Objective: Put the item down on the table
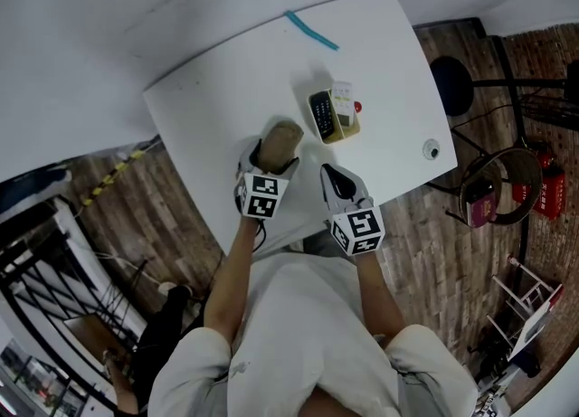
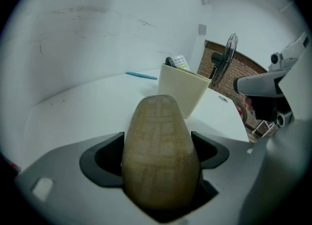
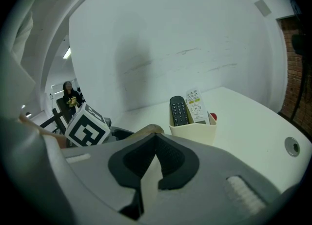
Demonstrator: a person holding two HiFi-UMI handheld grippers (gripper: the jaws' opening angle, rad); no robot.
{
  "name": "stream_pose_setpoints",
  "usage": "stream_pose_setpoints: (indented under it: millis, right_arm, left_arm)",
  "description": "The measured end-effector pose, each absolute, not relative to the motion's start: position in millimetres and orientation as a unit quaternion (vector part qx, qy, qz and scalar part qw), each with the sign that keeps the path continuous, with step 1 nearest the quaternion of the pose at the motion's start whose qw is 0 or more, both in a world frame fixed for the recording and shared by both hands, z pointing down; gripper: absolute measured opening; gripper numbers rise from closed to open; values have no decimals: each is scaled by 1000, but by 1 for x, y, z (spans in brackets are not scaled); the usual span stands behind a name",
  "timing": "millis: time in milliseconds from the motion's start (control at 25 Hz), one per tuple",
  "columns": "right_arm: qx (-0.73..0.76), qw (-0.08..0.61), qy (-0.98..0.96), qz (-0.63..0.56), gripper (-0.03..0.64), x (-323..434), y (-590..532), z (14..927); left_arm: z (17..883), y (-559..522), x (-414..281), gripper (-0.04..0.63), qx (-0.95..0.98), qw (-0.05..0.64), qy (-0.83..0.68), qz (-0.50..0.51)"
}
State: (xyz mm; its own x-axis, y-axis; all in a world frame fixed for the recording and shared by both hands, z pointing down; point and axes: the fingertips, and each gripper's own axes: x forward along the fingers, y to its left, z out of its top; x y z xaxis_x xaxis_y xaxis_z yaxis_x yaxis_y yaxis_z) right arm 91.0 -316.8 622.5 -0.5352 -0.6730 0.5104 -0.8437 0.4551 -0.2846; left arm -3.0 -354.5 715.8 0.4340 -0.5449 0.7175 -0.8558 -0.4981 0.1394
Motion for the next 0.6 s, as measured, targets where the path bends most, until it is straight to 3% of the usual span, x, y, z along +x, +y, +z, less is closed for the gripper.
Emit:
stream_pose_setpoints:
  millis: [320, 480, 600]
  right_arm:
    - [458, 156, -842, 237, 3, 89, -315, 605]
    - [461, 152, -845, 223, 3, 88, -312, 593]
    - [464, 147, -848, 209, 3, 87, -309, 582]
  left_arm:
    - [675, -348, -10, 421, 823, 220, -443, 279]
    - [648, -341, -19, 368, 831, 204, -452, 254]
    - [624, -337, -27, 292, 839, 188, -459, 225]
